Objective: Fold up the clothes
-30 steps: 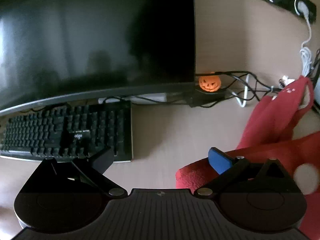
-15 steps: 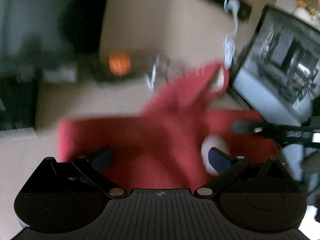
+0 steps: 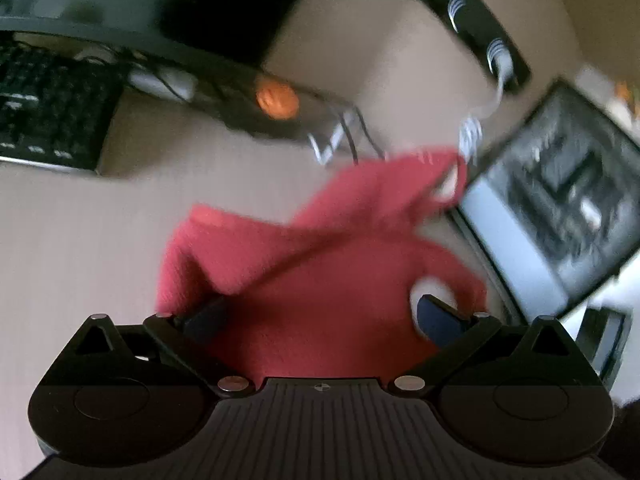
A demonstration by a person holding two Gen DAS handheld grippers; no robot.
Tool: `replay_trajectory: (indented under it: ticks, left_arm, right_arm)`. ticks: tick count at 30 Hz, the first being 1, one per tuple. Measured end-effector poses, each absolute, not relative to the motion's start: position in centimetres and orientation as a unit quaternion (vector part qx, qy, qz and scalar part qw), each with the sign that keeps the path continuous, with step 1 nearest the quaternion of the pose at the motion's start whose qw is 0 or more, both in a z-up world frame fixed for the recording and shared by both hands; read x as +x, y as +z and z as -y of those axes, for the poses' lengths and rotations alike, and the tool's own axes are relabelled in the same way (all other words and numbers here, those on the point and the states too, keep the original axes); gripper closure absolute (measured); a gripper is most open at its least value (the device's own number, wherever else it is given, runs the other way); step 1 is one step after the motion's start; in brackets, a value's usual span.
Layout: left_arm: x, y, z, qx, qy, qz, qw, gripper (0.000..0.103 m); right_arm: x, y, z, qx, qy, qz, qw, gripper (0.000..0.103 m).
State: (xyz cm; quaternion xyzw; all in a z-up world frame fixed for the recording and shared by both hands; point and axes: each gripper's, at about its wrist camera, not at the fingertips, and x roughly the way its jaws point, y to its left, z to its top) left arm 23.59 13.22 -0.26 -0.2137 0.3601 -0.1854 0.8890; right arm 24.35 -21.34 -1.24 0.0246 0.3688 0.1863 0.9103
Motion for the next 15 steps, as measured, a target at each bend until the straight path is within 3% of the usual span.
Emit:
replay_trajectory:
  ticks: [4,8,11,15]
  left_arm:
    - [25.1,0.1,-13.2,-0.174,-0.153,-0.354,0.906,0.0]
    - [25.8,0.4,-13.2,-0.139,-0.078,-0.36,0.919,0.0]
    - [24.4,2.0,-13.6,-0.159,-0.106,-0.318,0.929,0.0]
    - [23.4,3.4,-12.3,-0.149,-0.159,-0.265,0.939,0.0]
  right_arm:
    - [25.5,0.3,21.1,0.003,0.192,-0.394,0.899,0.0]
    - [24.2,3.8,23.7,0.062,0.144,-0.333,0.93,0.0]
    - [23.7,4.7,24.1,0.063,0.124,-0.299,0.944,0.0]
    - [25.8,2.8,23.4,0.073,0.122,-0.317,0.938,0.0]
